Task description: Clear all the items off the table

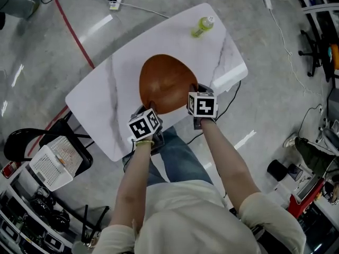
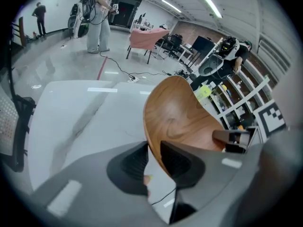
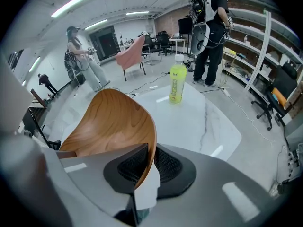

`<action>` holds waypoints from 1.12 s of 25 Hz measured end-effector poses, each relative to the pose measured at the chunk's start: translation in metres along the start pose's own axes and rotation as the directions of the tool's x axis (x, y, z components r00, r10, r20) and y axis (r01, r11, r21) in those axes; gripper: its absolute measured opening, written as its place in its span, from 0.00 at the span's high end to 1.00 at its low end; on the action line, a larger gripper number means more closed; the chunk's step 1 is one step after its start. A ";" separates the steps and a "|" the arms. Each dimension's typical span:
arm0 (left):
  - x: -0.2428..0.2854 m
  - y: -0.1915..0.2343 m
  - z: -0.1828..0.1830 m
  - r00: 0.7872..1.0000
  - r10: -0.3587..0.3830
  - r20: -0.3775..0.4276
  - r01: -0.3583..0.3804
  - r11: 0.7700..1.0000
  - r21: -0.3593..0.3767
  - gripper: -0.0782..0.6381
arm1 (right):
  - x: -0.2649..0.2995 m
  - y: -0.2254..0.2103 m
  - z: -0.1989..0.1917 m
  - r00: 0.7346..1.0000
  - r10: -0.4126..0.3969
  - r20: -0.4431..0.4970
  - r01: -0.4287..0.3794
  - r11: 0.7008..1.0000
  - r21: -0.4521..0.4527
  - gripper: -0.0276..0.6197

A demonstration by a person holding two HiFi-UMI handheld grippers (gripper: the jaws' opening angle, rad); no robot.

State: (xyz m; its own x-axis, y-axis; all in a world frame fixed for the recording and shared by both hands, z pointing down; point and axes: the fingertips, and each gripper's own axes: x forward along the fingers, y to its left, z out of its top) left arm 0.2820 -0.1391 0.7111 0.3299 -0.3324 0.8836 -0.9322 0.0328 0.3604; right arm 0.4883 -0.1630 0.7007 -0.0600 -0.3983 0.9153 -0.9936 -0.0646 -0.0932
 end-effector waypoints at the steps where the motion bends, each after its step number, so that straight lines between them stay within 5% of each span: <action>1: -0.005 0.000 0.001 1.000 -0.002 0.004 0.002 1.000 -0.001 0.77 | -0.005 0.002 0.002 1.000 0.000 0.004 0.000 1.000 -0.002 0.90; 28: -0.159 0.046 0.025 0.989 -0.006 0.146 0.022 0.994 -0.107 0.78 | -0.127 0.116 0.036 0.984 0.129 0.120 -0.110 0.982 -0.155 0.89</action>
State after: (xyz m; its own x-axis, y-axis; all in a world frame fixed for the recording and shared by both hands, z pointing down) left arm 0.1829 -0.1080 0.5799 0.3106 -0.4665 0.8282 -0.9034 0.1259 0.4098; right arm 0.3842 -0.1524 0.5596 -0.1757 -0.5100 0.8420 -0.9838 0.1225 -0.1311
